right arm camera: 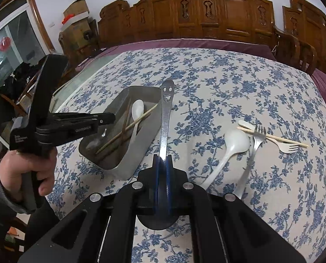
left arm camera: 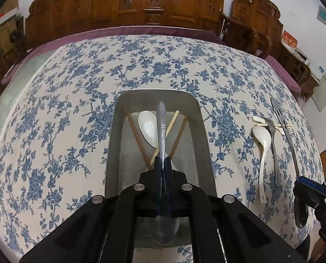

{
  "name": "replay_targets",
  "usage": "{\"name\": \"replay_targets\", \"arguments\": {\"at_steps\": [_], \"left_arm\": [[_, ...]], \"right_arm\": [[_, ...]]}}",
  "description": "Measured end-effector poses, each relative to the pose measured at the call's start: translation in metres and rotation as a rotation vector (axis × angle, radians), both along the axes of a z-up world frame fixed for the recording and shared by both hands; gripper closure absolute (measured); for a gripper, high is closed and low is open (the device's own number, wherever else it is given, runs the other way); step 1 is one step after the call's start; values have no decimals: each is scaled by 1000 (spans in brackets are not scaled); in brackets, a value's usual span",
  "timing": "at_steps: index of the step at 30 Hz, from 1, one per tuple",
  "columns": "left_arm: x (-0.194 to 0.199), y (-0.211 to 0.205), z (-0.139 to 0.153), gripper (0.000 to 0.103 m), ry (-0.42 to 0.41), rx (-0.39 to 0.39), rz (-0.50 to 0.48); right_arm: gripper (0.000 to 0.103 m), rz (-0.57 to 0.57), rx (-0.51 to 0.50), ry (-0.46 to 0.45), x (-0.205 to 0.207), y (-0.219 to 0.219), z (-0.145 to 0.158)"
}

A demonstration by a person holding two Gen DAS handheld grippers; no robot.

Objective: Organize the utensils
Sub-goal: 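Drop the metal spoon into the tray with the left gripper while the right carries its spoon over, then lower the smiley-face spoon into the tray and open the right gripper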

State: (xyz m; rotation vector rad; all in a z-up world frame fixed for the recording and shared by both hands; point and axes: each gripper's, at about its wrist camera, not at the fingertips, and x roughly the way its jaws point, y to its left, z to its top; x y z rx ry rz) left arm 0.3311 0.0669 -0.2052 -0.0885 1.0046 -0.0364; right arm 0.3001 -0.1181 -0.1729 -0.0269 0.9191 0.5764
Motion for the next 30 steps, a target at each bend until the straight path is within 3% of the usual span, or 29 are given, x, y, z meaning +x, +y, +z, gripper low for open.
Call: {"name": "replay_targets", "arguments": {"at_steps": [13, 30], "left_arm": [[-16, 21, 13, 99, -21, -28, -13], [-51, 64, 35, 99, -80, 28, -6]], "right_arm": [[96, 23, 6, 5, 6, 39, -2], [96, 34, 61, 42, 31, 105, -10]]}}
